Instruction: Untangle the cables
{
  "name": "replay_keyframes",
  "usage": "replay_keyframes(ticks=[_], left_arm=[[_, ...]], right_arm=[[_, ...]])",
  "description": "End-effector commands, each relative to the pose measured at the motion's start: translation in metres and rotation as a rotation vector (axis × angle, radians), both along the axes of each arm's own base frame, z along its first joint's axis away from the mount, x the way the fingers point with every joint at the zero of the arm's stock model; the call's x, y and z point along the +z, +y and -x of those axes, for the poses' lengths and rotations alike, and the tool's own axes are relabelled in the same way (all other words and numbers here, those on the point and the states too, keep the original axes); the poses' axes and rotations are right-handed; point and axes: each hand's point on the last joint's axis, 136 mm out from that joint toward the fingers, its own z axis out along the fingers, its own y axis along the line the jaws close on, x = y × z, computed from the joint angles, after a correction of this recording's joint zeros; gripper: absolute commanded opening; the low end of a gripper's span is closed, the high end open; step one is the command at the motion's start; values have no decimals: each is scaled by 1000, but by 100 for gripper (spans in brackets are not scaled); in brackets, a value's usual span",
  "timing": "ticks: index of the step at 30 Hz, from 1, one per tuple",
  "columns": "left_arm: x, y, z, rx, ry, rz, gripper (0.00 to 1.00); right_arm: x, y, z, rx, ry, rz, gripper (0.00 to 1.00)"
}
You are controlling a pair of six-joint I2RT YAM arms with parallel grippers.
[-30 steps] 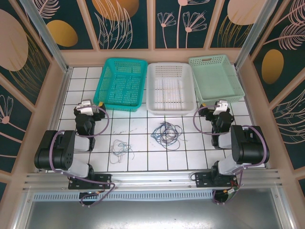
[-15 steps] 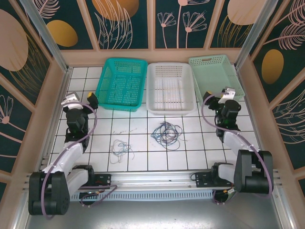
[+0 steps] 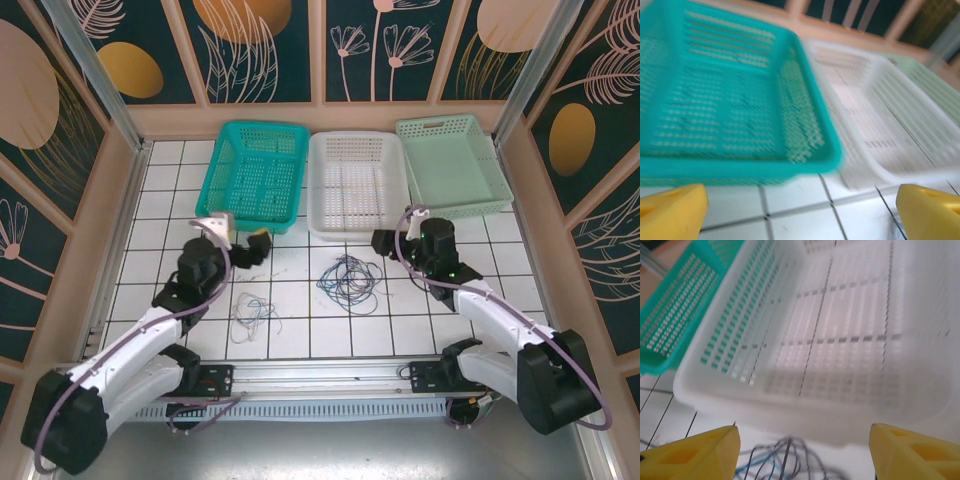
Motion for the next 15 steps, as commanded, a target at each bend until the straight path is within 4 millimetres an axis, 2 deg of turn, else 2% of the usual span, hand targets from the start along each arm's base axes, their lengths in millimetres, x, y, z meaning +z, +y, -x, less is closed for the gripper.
replay_keyframes(ticks=[1,5,8,15], left_arm=[[-9,-43,12,-150,33,-43,94],[-30,-90,24,-297,79,-110,89],[-40,-119,30,-381,101,-125,88],[-61,-155,35,-511,161,-148,77]], right_arm=[[-12,4,17,-24,81,-27,70],[-16,6,23,-36,116,-35,69],[-17,9,26,-29,127,-44,69],[-24,8,30,-26,168,-26,69]])
